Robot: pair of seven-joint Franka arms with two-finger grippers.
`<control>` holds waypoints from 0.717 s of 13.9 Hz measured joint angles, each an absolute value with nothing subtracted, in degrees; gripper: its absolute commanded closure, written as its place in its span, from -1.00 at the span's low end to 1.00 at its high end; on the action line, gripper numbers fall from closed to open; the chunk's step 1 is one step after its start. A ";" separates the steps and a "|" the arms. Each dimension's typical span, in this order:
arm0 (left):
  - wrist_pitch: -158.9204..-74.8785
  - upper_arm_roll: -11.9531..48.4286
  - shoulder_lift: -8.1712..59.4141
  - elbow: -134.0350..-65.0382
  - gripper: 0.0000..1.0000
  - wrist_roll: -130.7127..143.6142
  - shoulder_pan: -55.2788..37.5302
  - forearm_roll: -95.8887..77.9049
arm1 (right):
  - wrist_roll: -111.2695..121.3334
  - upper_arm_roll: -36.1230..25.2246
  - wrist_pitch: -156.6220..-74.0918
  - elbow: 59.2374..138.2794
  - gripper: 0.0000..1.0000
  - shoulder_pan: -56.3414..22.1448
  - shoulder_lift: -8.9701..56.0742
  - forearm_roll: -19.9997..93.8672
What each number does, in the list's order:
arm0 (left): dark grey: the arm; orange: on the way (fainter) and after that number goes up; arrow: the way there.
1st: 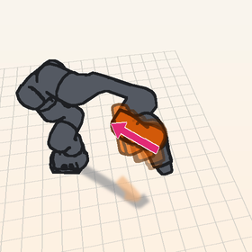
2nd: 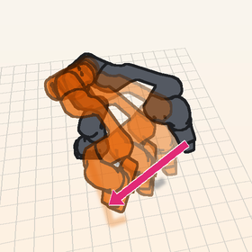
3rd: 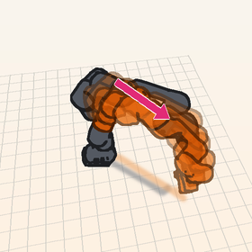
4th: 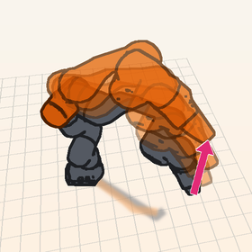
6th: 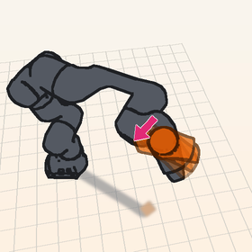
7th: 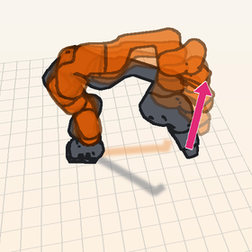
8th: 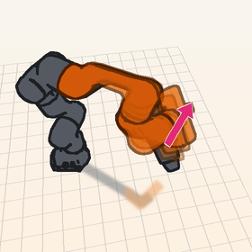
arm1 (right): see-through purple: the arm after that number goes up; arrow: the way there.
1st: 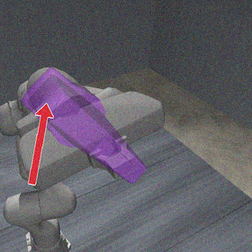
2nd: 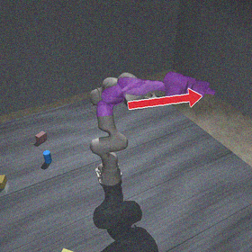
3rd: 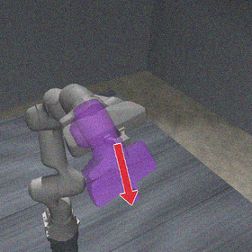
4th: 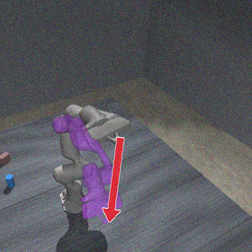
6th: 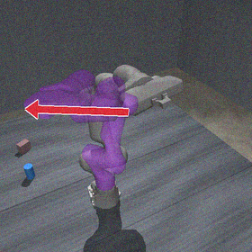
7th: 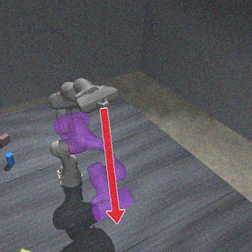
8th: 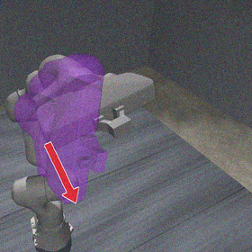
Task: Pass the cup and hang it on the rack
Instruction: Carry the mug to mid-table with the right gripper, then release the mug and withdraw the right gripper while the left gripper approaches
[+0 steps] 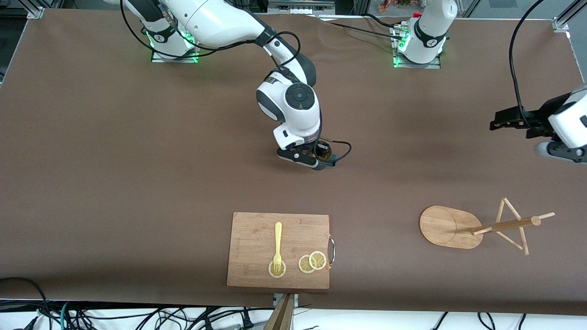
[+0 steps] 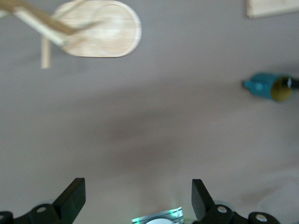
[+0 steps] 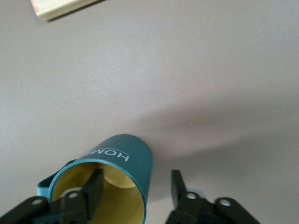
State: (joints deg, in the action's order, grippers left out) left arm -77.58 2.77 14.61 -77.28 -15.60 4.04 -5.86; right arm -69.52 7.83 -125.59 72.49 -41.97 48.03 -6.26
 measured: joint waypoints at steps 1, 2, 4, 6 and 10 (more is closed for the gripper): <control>-77.57 2.78 14.63 -78.41 -1.00 -20.18 4.03 -7.07 | -69.44 7.65 -123.03 72.03 -1.00 -41.69 47.11 -6.27; -77.58 2.77 14.65 -79.62 -1.00 -24.53 4.03 -8.65 | -68.91 7.60 -119.96 71.62 -1.00 -41.00 45.64 -6.36; -77.60 2.69 14.70 -82.16 -1.00 -33.17 4.19 -12.65 | -63.99 7.55 -112.09 70.96 -1.00 -38.92 41.40 -6.48; -78.32 2.51 14.75 -85.22 -1.00 -40.31 4.39 -17.54 | -55.96 7.44 -102.28 70.82 -1.00 -36.16 36.36 -6.48; -83.73 2.40 14.80 -93.49 -1.00 -58.55 4.48 -26.72 | -41.96 7.14 -91.75 70.84 -1.00 -28.30 28.49 -4.31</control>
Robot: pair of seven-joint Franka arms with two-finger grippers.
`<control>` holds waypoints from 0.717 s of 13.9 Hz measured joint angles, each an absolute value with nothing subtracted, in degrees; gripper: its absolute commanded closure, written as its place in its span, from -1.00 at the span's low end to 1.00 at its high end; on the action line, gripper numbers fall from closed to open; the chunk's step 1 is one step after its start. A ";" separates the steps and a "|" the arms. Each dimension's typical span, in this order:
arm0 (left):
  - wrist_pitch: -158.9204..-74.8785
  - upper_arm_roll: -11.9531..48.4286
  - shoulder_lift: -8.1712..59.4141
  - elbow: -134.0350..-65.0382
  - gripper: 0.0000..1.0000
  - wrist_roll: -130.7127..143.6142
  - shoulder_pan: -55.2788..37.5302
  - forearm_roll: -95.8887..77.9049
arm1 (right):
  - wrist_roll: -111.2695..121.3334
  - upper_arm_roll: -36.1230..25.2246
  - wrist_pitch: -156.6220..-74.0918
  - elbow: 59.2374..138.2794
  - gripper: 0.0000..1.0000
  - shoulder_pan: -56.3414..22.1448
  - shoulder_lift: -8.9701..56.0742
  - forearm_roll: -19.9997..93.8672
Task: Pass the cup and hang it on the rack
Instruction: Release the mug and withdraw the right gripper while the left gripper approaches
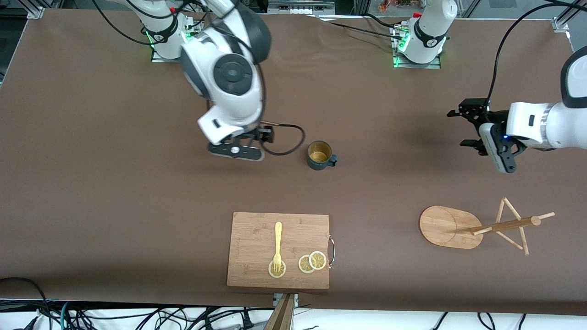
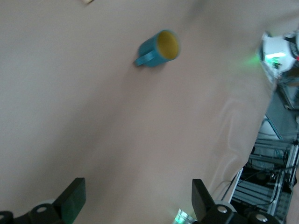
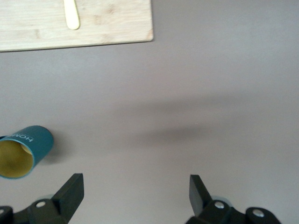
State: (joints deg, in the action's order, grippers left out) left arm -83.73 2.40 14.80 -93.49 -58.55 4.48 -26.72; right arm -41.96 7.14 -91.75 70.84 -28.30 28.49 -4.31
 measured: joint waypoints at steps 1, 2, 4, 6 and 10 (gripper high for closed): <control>-86.29 2.39 14.88 -96.96 -1.00 -64.26 4.48 -29.47 | -39.56 6.93 -89.59 70.85 -1.00 -25.45 26.87 -2.70; -89.30 2.37 15.01 -100.83 -1.00 -70.25 4.49 -32.65 | -36.71 6.73 -87.17 70.87 -1.00 -21.90 25.28 -1.57; -95.16 2.36 15.39 -107.70 -1.00 -81.48 4.49 -38.83 | -28.89 6.30 -83.18 70.94 -1.00 -14.88 22.97 -0.64; -99.21 2.39 15.57 -112.69 -1.00 -89.71 4.42 -44.10 | -20.23 3.96 -79.92 71.02 -1.00 -11.36 21.33 -0.63; -103.75 2.45 15.70 -120.44 -1.00 -103.21 4.20 -55.82 | -4.66 -3.77 -81.00 74.20 -1.00 -10.85 19.43 -0.62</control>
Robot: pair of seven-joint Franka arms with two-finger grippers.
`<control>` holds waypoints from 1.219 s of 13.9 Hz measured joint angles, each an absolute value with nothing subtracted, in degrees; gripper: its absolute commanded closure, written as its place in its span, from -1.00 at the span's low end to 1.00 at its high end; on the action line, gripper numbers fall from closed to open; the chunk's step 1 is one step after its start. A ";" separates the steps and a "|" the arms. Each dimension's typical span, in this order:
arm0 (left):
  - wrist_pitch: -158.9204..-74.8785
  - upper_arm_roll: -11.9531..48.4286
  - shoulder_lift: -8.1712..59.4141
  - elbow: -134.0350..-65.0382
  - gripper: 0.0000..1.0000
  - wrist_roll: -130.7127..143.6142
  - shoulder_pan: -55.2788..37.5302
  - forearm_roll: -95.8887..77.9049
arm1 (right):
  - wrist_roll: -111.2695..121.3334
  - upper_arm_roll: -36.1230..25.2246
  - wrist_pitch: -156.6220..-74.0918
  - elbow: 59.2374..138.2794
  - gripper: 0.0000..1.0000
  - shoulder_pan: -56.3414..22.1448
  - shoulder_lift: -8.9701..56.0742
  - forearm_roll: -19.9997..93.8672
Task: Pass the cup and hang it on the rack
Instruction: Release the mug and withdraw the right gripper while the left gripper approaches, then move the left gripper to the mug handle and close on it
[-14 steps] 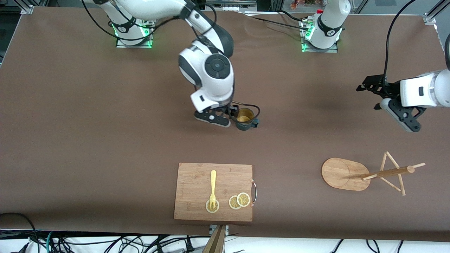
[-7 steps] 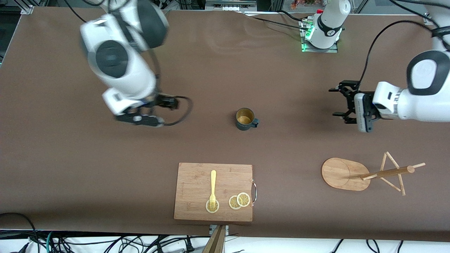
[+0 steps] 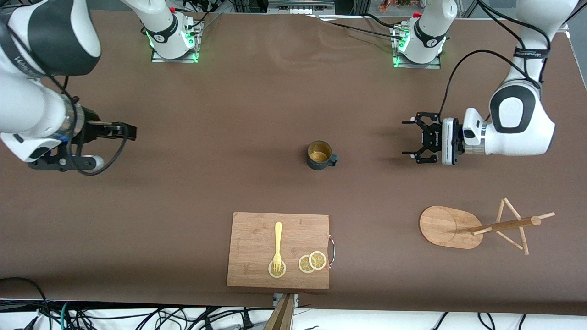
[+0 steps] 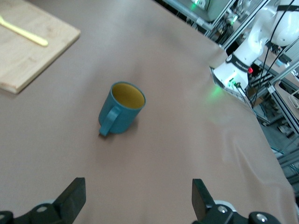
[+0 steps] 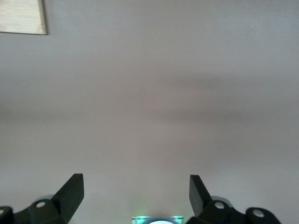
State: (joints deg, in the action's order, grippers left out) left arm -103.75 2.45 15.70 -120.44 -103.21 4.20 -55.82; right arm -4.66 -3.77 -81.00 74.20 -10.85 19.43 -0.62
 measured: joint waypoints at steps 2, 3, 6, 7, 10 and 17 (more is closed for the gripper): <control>-104.29 2.46 16.67 -122.04 -1.00 -108.84 4.19 -59.96 | 0.15 -5.19 -90.27 82.69 -1.00 -9.77 15.77 -0.62; -104.33 2.46 17.48 -122.42 -1.00 -111.55 4.19 -62.00 | 0.85 -5.36 -93.45 87.14 -1.00 -8.84 13.38 -0.62; -104.39 2.48 21.07 -124.01 -1.00 -121.62 3.73 -69.28 | 1.53 -4.61 -96.72 93.64 -1.00 -4.35 8.25 -0.22; -104.48 2.51 22.53 -124.51 -1.00 -125.25 3.38 -71.86 | 1.69 -3.96 -97.66 94.41 -1.00 -2.92 7.14 -0.07; -104.99 2.53 27.71 -125.08 -1.00 -136.79 2.41 -80.65 | 2.01 -3.30 -98.51 95.16 -1.00 -1.08 4.94 0.00; -105.54 2.77 38.67 -123.82 -1.00 -153.11 -3.50 -95.39 | 2.01 -3.28 -96.85 97.21 -1.00 -0.64 2.56 -0.01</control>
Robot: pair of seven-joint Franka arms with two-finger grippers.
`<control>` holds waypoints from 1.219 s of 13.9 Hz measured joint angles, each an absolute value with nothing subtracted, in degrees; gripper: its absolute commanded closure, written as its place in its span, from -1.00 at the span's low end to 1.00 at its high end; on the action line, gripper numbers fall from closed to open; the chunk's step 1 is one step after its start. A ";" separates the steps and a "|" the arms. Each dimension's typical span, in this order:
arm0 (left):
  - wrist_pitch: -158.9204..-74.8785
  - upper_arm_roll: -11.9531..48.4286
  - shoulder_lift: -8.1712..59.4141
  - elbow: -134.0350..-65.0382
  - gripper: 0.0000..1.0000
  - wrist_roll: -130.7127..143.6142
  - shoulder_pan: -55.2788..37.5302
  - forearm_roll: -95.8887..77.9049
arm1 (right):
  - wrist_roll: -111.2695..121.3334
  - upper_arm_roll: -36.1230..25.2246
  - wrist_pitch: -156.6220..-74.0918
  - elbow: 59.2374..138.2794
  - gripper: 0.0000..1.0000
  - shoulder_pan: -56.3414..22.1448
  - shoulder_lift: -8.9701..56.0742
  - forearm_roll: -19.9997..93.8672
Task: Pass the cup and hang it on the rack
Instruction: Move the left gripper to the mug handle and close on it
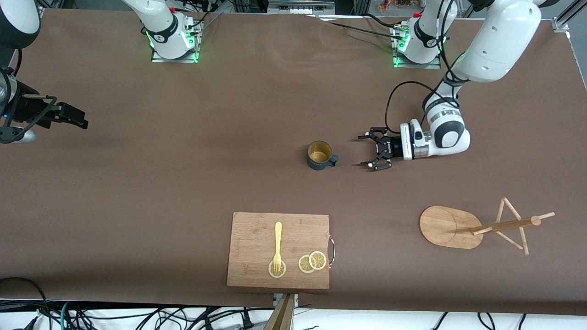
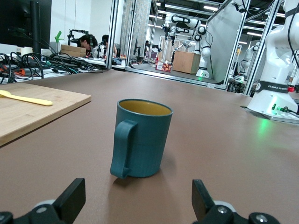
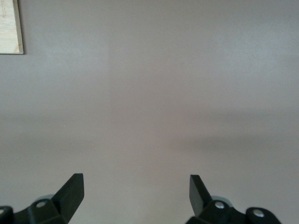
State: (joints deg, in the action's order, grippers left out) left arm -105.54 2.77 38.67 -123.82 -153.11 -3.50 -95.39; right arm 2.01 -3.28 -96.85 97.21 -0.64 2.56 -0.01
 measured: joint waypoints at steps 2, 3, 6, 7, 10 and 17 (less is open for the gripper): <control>-105.62 2.79 40.15 -121.66 -1.00 -154.25 -4.86 -95.83 | 2.02 -3.28 -100.46 102.10 -1.00 -0.61 -0.21 -0.02; -105.76 2.79 40.80 -120.60 -1.00 -154.65 -5.42 -96.03 | 2.01 -3.28 -102.78 105.36 -1.00 -0.60 -2.29 -0.05; -106.33 2.81 42.98 -118.27 -1.00 -155.82 -7.00 -98.35 | 2.14 -3.28 -104.41 109.36 -1.00 -0.60 -5.61 -0.07; -106.42 2.80 43.86 -117.63 -1.00 -156.09 -7.53 -99.06 | 2.25 -3.28 -104.28 109.37 -1.00 -0.60 -5.71 -0.07; -106.46 2.81 45.51 -116.08 -1.00 -156.37 -8.49 -100.30 | 2.35 -3.28 -103.86 109.39 -1.00 -0.60 -5.64 -0.07; -106.45 3.21 46.31 -114.23 -1.00 -156.41 -10.43 -101.36 | 2.39 -3.10 -103.67 109.40 -1.00 -0.60 -5.63 -0.07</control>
State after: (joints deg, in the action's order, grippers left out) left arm -106.45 3.21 46.31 -114.23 -156.41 -10.43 -101.36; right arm 2.39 -3.10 -103.67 109.40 -0.60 -5.63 -0.07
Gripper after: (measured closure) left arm 0.000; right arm 0.000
